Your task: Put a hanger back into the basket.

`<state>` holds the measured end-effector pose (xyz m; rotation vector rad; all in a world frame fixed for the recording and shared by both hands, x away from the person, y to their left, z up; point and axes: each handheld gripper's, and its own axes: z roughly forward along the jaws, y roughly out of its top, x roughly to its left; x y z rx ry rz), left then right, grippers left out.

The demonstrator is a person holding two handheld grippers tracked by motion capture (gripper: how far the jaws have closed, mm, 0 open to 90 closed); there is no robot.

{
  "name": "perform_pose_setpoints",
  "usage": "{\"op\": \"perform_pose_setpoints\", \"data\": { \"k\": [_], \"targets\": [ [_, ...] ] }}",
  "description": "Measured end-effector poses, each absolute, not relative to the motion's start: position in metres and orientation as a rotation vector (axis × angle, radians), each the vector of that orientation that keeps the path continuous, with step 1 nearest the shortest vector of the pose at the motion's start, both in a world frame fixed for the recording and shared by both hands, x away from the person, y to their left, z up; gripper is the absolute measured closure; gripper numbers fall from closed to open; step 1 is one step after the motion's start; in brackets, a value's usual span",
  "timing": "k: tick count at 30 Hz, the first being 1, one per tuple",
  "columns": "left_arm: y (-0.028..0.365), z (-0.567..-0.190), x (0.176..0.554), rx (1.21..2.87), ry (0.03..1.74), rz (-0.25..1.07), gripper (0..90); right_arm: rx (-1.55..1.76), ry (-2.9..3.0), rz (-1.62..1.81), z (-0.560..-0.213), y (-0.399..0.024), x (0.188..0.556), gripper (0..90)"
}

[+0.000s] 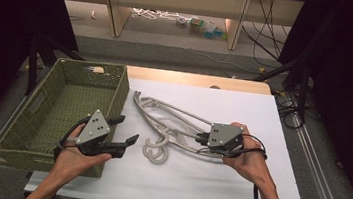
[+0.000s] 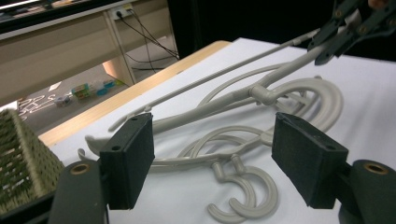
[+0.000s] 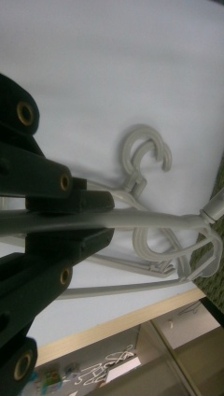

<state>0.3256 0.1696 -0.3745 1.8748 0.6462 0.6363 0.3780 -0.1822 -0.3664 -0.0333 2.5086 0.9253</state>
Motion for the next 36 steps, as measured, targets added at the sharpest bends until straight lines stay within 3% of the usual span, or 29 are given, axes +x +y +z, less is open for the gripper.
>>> {"op": "perform_pose_setpoints", "data": {
  "k": [14, 36],
  "targets": [
    [0.138, -0.367, 0.353, 2.119, 0.519, 0.630, 37.3, -0.087, 2.493, 1.001, -0.349, -0.193, 0.355, 82.6],
    [0.110, -0.382, 0.374, 2.237, 0.289, 0.651, 48.7, -0.120, 2.514, 1.021, -0.350, -0.188, 0.353, 82.6]
  ]
}}
